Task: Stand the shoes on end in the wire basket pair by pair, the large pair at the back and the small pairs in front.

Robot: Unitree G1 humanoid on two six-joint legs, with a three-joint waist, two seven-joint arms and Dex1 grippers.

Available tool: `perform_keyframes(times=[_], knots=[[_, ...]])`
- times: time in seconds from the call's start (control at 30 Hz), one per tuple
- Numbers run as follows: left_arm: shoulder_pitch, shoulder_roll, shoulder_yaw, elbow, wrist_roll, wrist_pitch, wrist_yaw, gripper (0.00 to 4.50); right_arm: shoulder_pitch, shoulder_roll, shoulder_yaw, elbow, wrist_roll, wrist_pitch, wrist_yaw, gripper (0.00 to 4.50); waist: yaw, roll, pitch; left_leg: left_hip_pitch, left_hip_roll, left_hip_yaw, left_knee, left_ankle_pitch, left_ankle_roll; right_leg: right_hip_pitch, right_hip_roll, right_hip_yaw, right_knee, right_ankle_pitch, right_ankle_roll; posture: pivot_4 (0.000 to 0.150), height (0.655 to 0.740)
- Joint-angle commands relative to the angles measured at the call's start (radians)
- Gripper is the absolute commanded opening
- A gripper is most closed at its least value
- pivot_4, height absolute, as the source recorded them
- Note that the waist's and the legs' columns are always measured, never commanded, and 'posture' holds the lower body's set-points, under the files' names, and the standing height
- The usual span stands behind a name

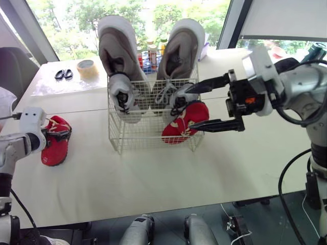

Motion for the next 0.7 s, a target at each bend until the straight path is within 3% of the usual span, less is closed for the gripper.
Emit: perform_keyframes(times=[0.03, 0.17, 0.27, 0.47, 0.57, 0.7], knots=[[-0.038, -0.002, 0.01, 0.04, 0.049, -0.03, -0.019, 4.5, -0.004, -0.023, -0.048, -0.039, 0.02, 0.015, -0.023, 4.44, 0.001, 0.0, 0.0, 0.0, 0.0, 0.0, 0.0, 0.0, 0.0, 0.0, 0.0, 0.0, 0.0, 0.0, 0.0, 0.15, 0.74], [-0.062, -0.033, 0.01, 0.085, 0.08, -0.047, -0.033, 4.5, -0.001, -0.028, -0.054, -0.044, 0.022, 0.018, -0.039, 4.44, 0.002, 0.0, 0.0, 0.0, 0.0, 0.0, 0.001, 0.0, 0.0, 0.0, 0.0, 0.0, 0.0, 0.0, 0.0, 0.15, 0.74], [-0.078, -0.054, 0.021, 0.11, 0.094, -0.061, -0.037, 3.59, 0.0, -0.031, -0.054, -0.042, 0.019, 0.016, -0.046, 4.5, 0.001, 0.0, 0.0, 0.0, 0.0, 0.0, 0.001, 0.0, 0.0, 0.0, 0.0, 0.0, 0.001, 0.0, 0.0, 0.15, 0.74], [-0.089, -0.076, 0.114, 0.041, 0.041, -0.01, -0.052, 1.1, 0.003, -0.038, -0.053, -0.023, 0.003, -0.001, -0.046, 4.5, 0.003, 0.0, 0.0, 0.0, 0.0, 0.0, 0.002, 0.0, 0.0, 0.0, 0.0, 0.0, 0.002, 0.0, 0.0, 0.15, 0.74], [-0.116, -0.136, 0.21, -0.141, -0.077, -0.001, -0.085, 0.61, 0.004, -0.043, -0.051, 0.008, -0.011, -0.022, -0.034, 4.5, 0.006, -0.002, 0.0, -0.001, 0.0, -0.001, 0.003, 0.0, 0.0, 0.001, 0.0, -0.001, 0.002, 0.0, 0.0, 0.15, 0.74], [-0.241, -0.297, 0.305, -0.383, -0.199, -0.138, -0.018, 0.55, 0.006, -0.04, -0.038, 0.047, -0.037, -0.049, -0.024, 4.5, 0.015, -0.003, 0.0, -0.003, 0.0, -0.002, 0.009, 0.0, 0.0, 0.002, 0.0, -0.003, 0.003, 0.0, 0.0, 0.15, 0.74]])
